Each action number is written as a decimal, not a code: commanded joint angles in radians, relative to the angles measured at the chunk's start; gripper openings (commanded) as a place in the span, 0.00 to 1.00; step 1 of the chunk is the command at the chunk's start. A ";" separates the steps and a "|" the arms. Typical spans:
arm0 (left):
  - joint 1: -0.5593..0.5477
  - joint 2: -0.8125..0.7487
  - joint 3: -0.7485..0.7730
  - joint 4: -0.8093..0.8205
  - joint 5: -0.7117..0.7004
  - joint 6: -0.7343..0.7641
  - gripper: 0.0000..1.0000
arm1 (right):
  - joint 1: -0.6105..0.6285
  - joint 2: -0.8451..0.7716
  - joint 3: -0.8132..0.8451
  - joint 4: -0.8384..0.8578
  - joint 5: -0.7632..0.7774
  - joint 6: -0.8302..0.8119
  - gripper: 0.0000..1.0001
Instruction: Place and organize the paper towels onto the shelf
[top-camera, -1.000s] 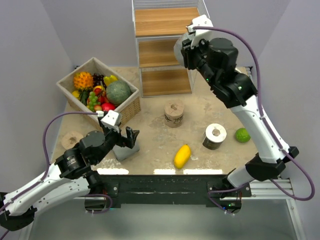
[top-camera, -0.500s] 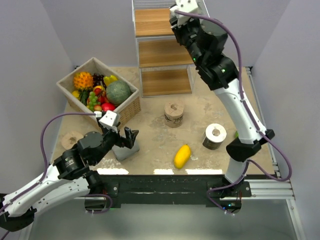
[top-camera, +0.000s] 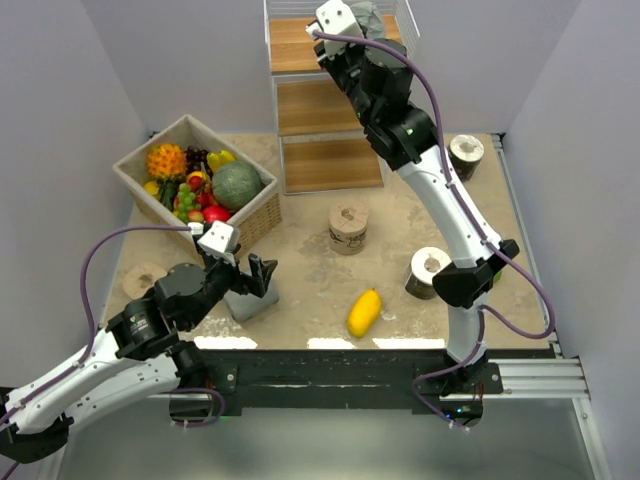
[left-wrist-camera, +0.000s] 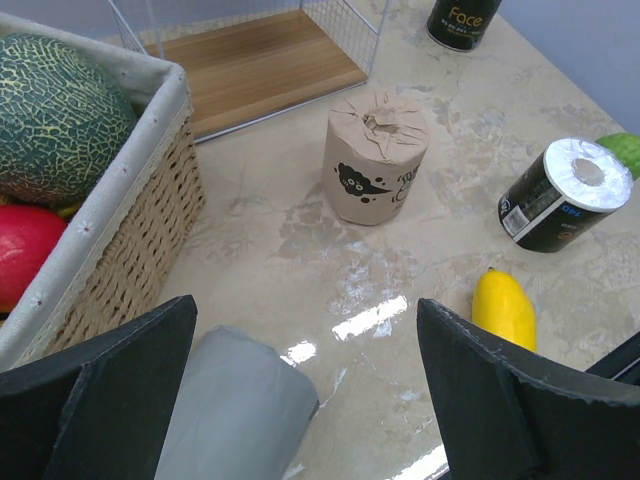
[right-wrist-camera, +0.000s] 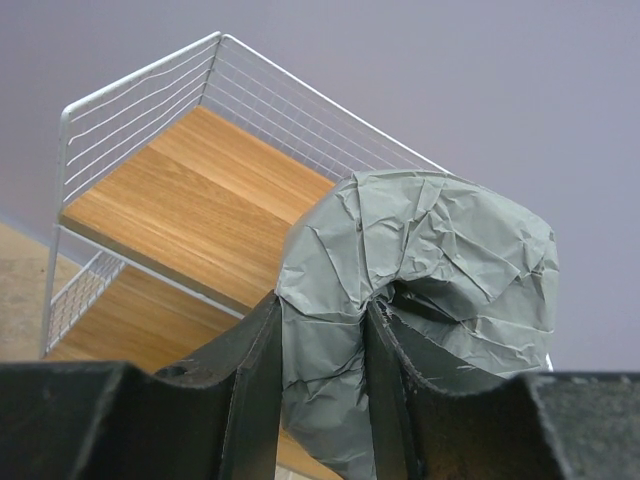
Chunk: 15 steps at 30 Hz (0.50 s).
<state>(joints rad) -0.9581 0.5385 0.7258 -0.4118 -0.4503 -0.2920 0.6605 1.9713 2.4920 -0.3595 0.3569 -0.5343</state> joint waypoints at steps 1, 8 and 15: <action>-0.005 -0.008 -0.002 0.033 -0.007 0.013 0.97 | -0.009 -0.026 0.061 0.125 0.042 -0.046 0.36; -0.005 -0.006 0.000 0.034 -0.005 0.013 0.97 | -0.053 0.001 0.082 0.136 0.036 -0.024 0.36; -0.005 -0.002 -0.002 0.034 -0.005 0.014 0.97 | -0.088 0.031 0.100 0.140 0.001 0.007 0.38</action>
<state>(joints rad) -0.9581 0.5381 0.7258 -0.4118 -0.4500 -0.2920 0.5865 1.9965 2.5336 -0.3035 0.3752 -0.5400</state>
